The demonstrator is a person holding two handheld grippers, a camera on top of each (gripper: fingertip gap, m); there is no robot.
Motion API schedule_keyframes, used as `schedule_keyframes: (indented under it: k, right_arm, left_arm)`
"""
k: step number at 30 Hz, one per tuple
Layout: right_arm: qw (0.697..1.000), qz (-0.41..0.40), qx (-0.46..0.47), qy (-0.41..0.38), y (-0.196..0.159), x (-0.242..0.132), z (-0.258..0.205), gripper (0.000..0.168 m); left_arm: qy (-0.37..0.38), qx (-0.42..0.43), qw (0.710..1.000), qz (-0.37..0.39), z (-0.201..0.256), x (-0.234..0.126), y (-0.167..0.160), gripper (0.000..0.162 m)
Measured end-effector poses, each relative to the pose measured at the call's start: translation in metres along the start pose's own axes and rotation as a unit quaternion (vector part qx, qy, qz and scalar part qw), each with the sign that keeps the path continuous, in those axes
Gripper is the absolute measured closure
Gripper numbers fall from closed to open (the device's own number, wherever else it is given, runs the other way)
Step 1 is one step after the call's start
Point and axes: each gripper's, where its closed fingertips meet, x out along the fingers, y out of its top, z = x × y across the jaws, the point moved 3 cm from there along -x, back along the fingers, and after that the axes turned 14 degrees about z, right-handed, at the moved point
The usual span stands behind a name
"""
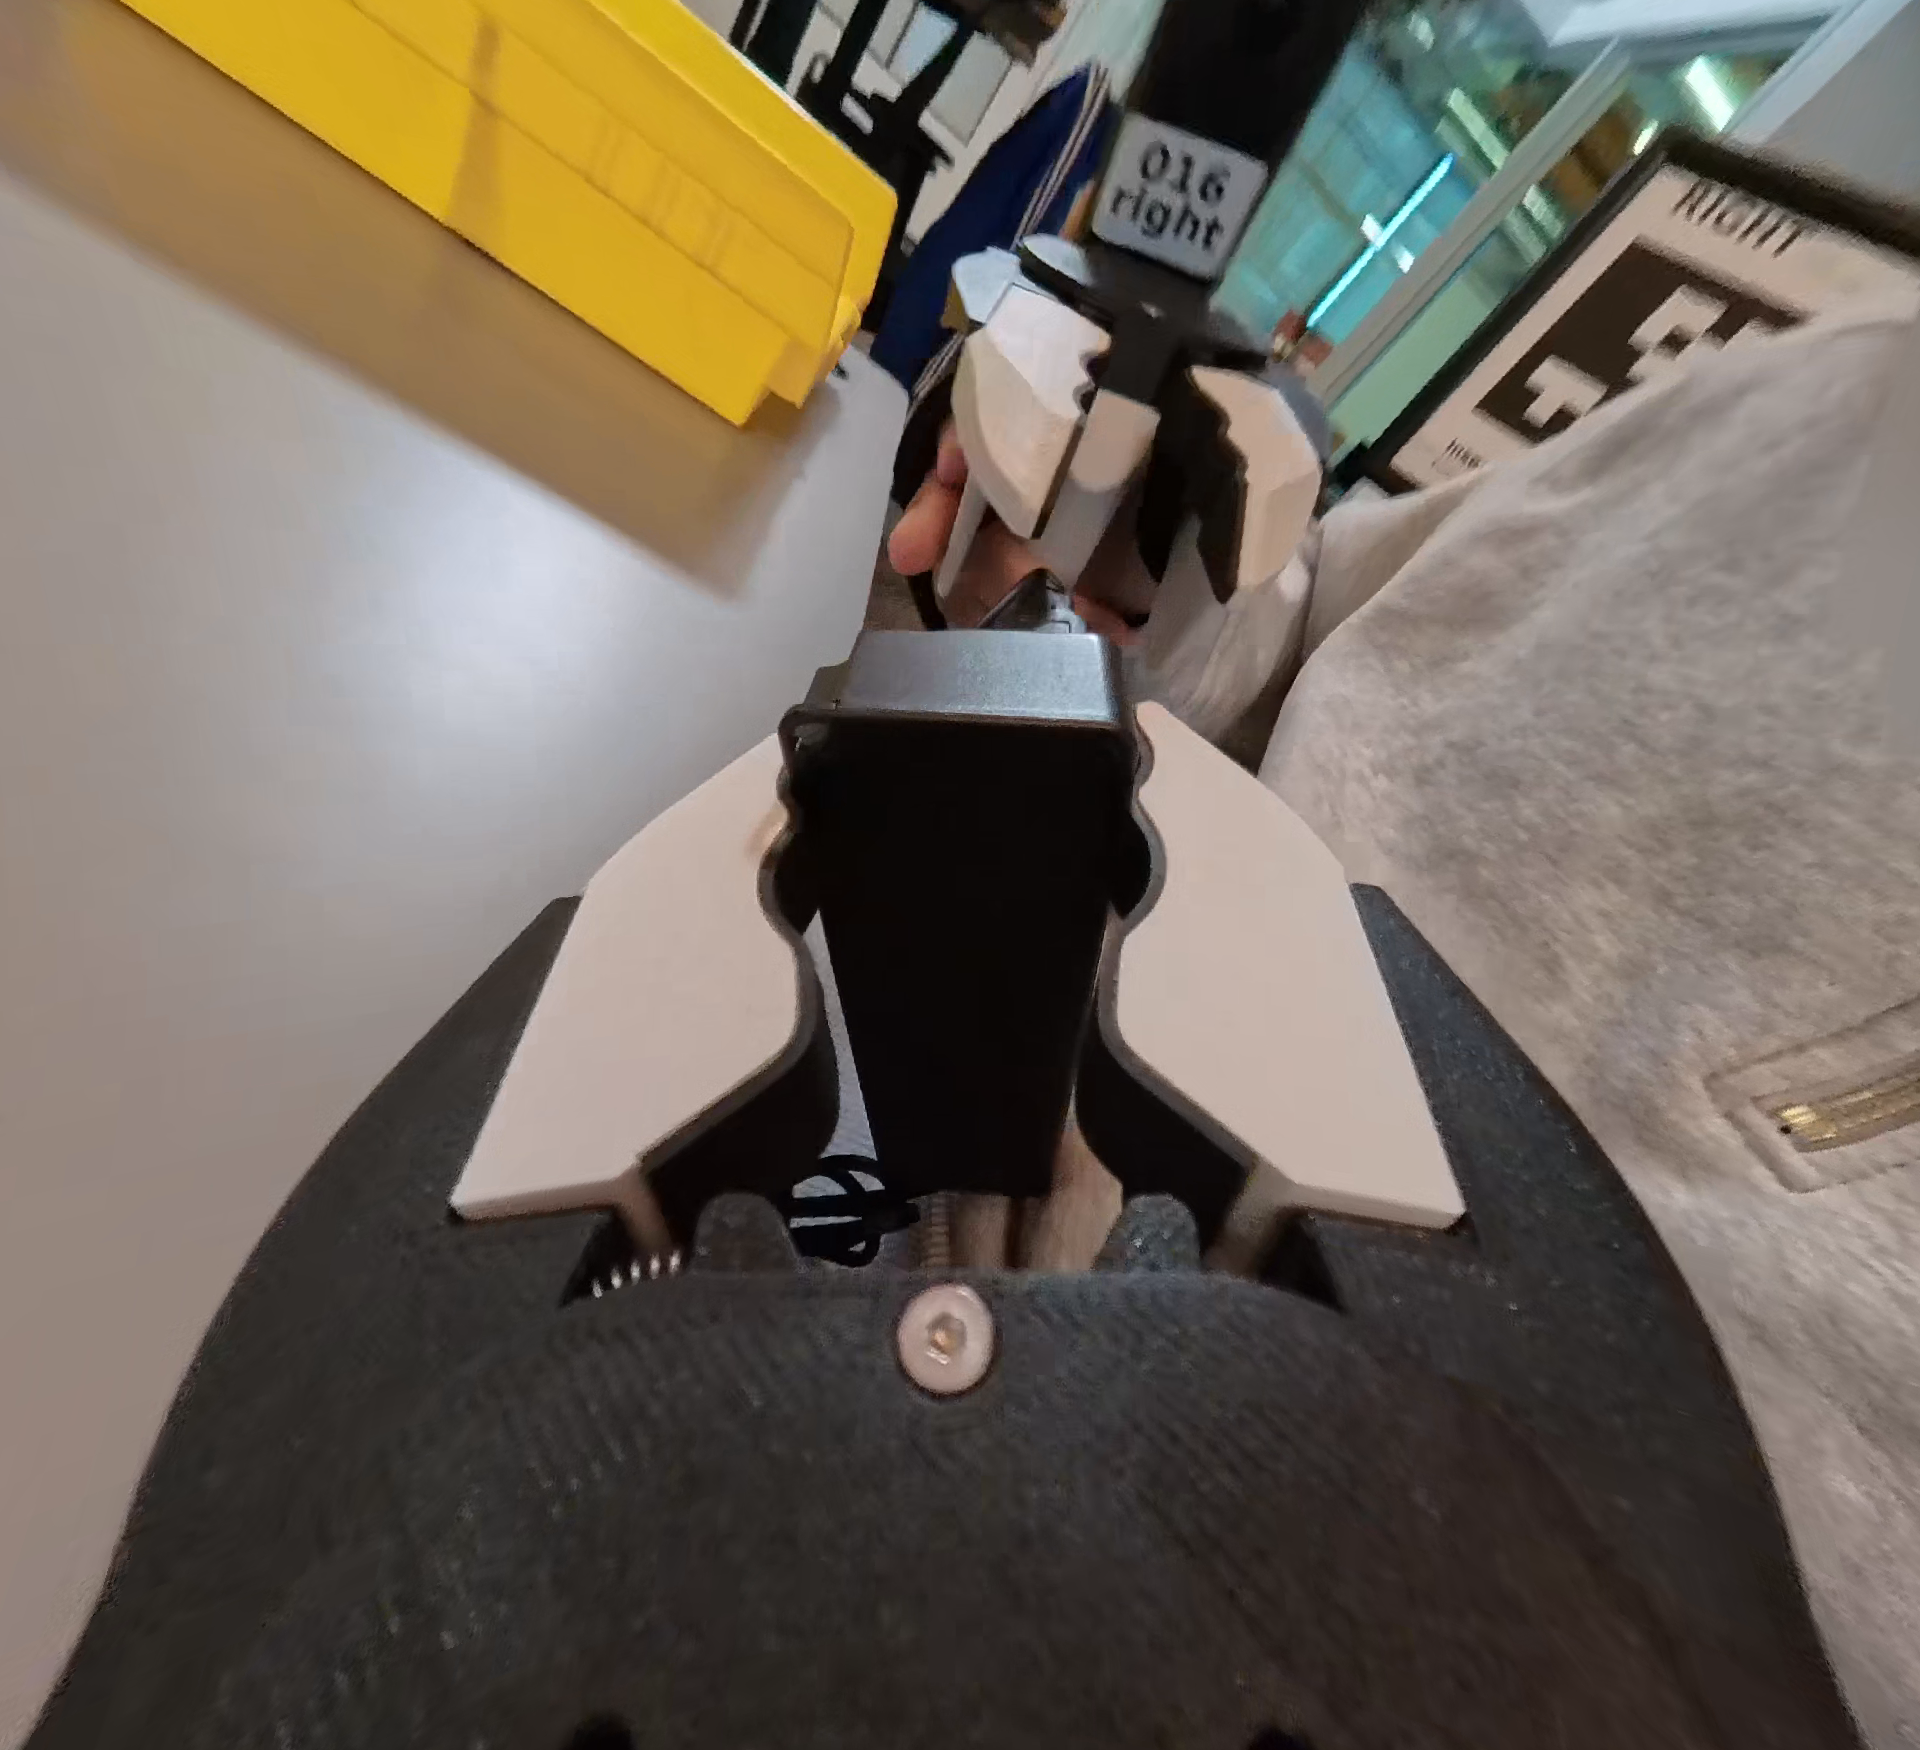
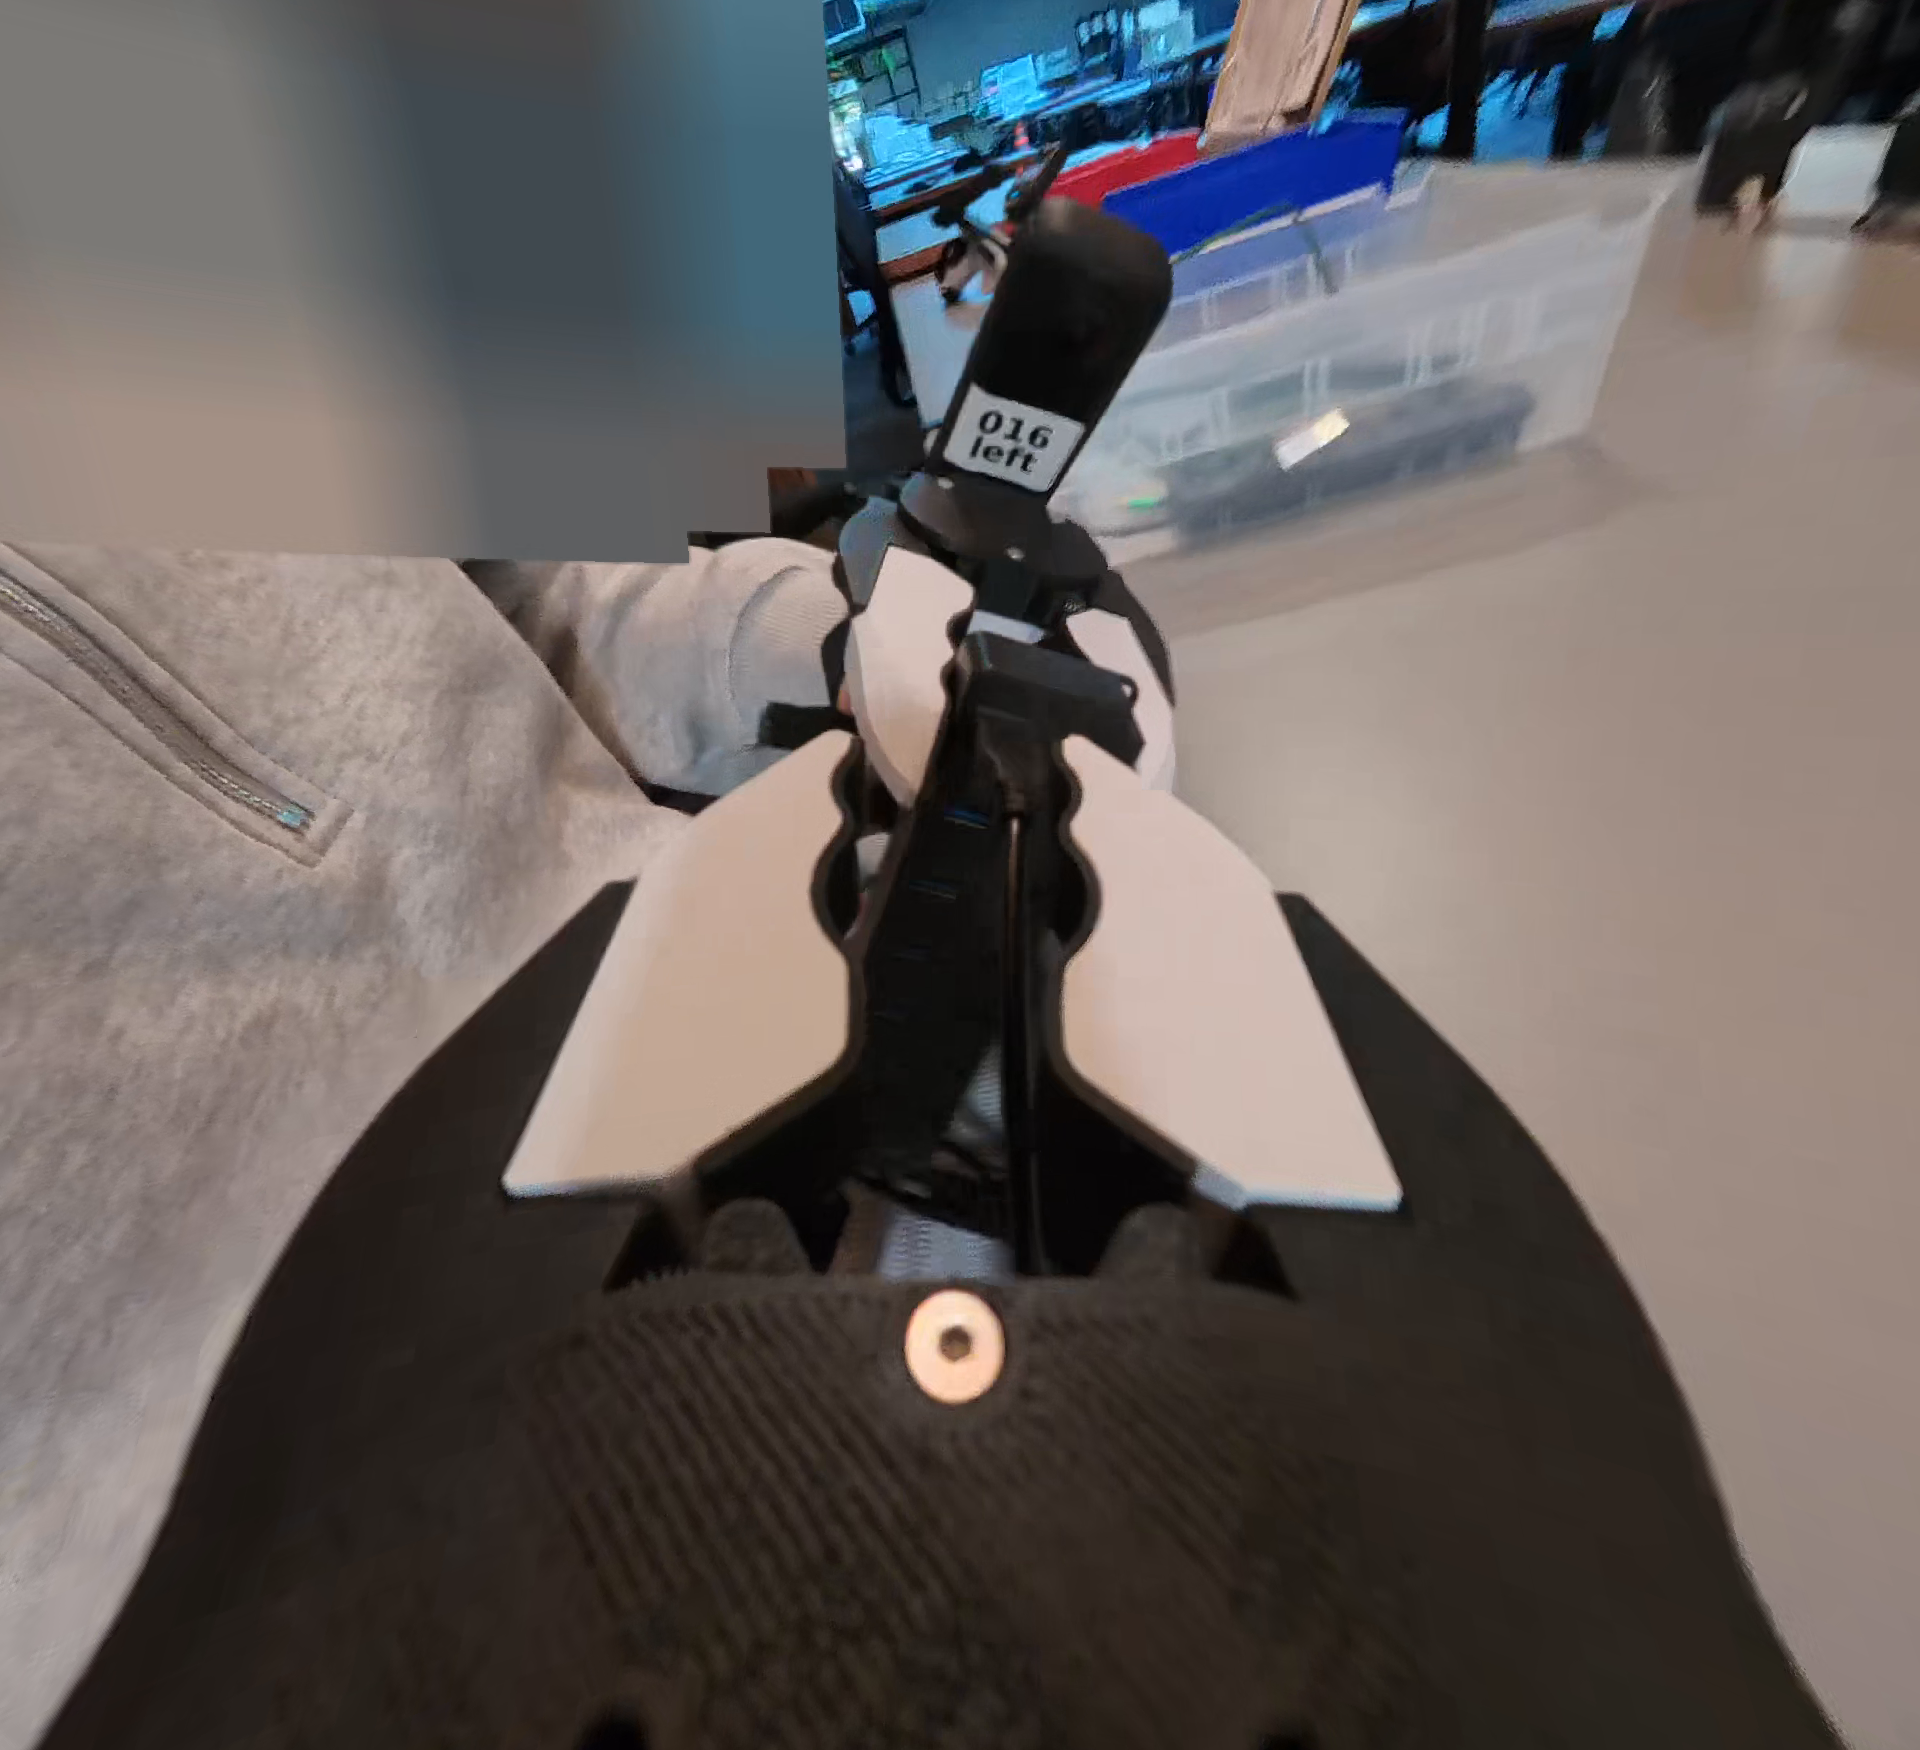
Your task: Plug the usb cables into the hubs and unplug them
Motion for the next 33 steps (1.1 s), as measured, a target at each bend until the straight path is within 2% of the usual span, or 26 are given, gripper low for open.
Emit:
schedule_keyframes:
  k: [3, 6, 11, 16, 19, 25, 29, 33]
  right_arm:
    - [0.993, -0.01, -0.121, -0.015, 0.004, -0.004, 0.0, 0.139]
    - [0.97, -0.038, -0.24, -0.022, 0.0, -0.002, -0.005, 0.143]
    - [0.936, -0.067, -0.344, -0.02, -0.008, 0.001, -0.011, 0.146]
    - [0.925, -0.065, -0.375, -0.006, -0.011, 0.002, -0.015, 0.157]
    - [0.915, -0.061, -0.399, 0.002, -0.012, 0.002, -0.018, 0.158]
    - [0.928, -0.06, -0.366, 0.039, -0.013, -0.002, -0.023, 0.159]
    - [0.916, -0.082, -0.392, 0.037, -0.018, -0.002, -0.024, 0.158]
    - [0.922, -0.081, -0.377, 0.043, -0.02, -0.004, -0.023, 0.158]
  left_arm:
    - [-0.021, -0.059, 0.998, 0.028, 0.001, -0.003, 0.007, 0.104]
    - [-0.044, -0.097, 0.994, 0.021, 0.005, -0.002, 0.004, 0.104]
    - [-0.061, -0.104, 0.993, -0.004, 0.013, 0.002, -0.003, 0.104]
    - [-0.065, -0.102, 0.993, -0.017, 0.018, 0.005, -0.008, 0.104]
    - [-0.067, -0.105, 0.992, -0.02, 0.019, 0.005, -0.009, 0.104]
    - [-0.071, -0.112, 0.991, -0.02, 0.024, 0.01, -0.012, 0.104]
    - [-0.068, -0.125, 0.989, -0.031, 0.023, 0.01, -0.017, 0.104]
    - [-0.061, -0.137, 0.988, -0.036, 0.022, 0.012, -0.02, 0.104]
